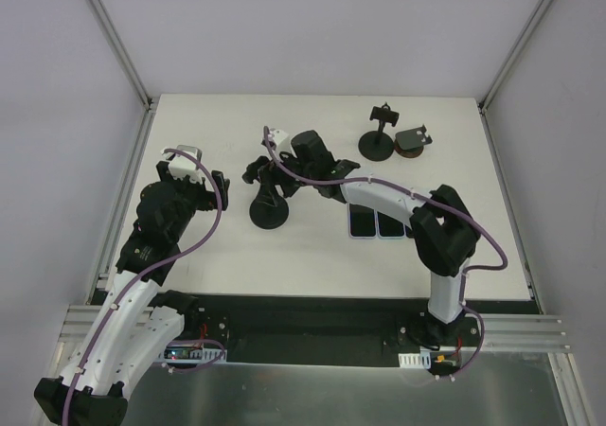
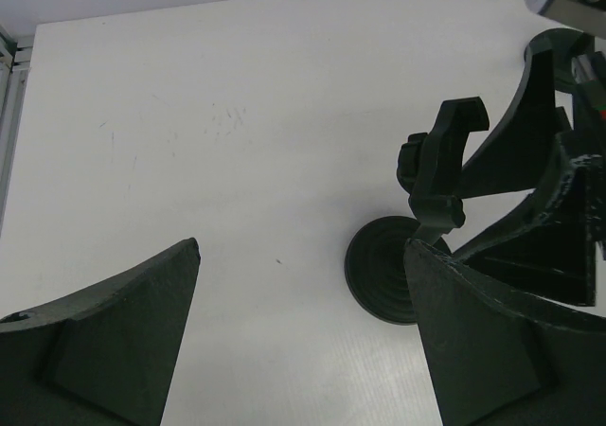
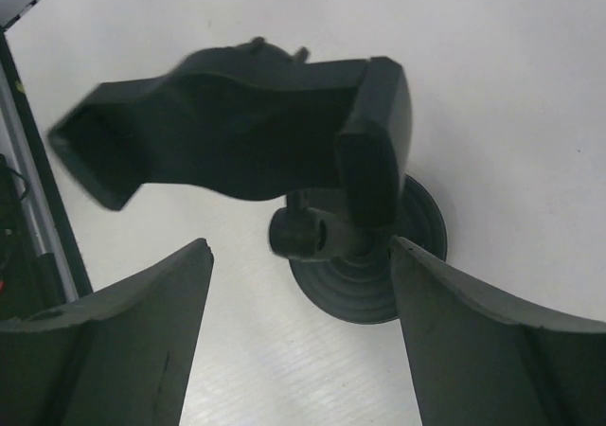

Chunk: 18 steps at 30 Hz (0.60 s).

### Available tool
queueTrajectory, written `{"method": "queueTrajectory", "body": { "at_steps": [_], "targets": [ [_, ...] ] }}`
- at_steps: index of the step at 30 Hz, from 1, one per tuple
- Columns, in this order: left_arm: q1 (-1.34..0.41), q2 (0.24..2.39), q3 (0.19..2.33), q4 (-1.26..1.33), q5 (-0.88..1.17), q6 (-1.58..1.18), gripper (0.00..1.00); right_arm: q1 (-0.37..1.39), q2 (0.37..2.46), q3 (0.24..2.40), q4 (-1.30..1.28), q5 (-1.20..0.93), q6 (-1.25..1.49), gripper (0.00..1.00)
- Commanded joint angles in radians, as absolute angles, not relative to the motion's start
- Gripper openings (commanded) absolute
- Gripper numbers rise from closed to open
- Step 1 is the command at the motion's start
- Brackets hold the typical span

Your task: Remove the phone from the phone stand

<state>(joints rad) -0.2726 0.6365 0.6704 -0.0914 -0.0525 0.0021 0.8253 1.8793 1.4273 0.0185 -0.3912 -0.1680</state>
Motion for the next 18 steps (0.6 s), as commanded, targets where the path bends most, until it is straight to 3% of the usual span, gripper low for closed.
{"method": "queueTrajectory", "body": {
  "at_steps": [1, 3, 6, 13, 18],
  "targets": [
    [-0.259, 0.624, 0.680, -0.072, -0.031, 0.017, 0.88, 0.822, 1.919, 1.491, 0.094, -0.356, -0.160, 0.70],
    [-0.259, 0.623, 0.680, -0.072, -0.028, 0.015, 0.88, 0.821, 1.924, 1.491, 0.095, -0.344, -0.160, 0.64],
    [-0.259, 0.623, 0.681, -0.072, -0.026, 0.017, 0.88, 0.812, 1.921, 1.480, 0.097, -0.316, -0.161, 0.44],
    [-0.259, 0.624, 0.680, -0.074, -0.025, 0.017, 0.88, 0.759, 1.882, 1.431, 0.095, -0.226, -0.150, 0.11],
    [-0.259, 0.621, 0.680, -0.072, -0.028, 0.020, 0.88, 0.675, 1.836, 1.372, 0.087, -0.163, -0.170, 0.08]
  ]
}}
